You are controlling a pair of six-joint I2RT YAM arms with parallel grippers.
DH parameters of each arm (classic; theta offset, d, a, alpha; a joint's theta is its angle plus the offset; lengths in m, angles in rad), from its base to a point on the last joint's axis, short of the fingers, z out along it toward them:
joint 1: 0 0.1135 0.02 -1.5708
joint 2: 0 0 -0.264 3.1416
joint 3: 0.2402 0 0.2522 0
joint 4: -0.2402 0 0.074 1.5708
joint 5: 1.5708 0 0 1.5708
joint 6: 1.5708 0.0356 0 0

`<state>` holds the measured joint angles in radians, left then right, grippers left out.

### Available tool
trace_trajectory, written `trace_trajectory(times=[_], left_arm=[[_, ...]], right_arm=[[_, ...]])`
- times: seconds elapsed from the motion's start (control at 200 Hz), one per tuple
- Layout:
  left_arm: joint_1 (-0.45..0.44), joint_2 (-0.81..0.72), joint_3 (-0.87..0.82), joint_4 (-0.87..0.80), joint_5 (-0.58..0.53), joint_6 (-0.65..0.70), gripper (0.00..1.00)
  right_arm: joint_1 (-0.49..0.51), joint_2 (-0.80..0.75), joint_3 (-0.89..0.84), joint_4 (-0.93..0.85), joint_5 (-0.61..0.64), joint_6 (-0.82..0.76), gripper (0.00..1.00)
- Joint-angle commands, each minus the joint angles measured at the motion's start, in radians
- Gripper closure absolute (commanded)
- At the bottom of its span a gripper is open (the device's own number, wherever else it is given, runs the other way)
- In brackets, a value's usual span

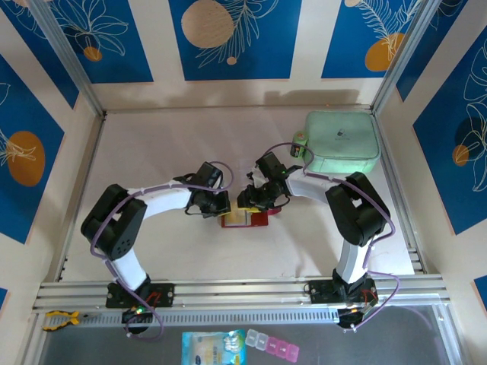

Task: Take the credit cards out of the card holder

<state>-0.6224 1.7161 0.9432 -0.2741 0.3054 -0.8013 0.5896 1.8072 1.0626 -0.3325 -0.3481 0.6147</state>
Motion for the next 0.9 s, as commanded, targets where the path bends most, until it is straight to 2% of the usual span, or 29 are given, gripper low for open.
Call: trace_trajectory(times=[0.0,0.895], left_arm=[[-0.004,0.0,-0.029,-0.026,0.01,0.011,0.93],[-0.004,-0.014,-0.056,-0.018,-0.013,0.001,0.95]], right_arm=[[-0.002,-0.002,-0.015,0.002,-0.03,0.005,0.6],[0.015,0.066,-0.01,0.023,-0.056,-0.044,0.69]])
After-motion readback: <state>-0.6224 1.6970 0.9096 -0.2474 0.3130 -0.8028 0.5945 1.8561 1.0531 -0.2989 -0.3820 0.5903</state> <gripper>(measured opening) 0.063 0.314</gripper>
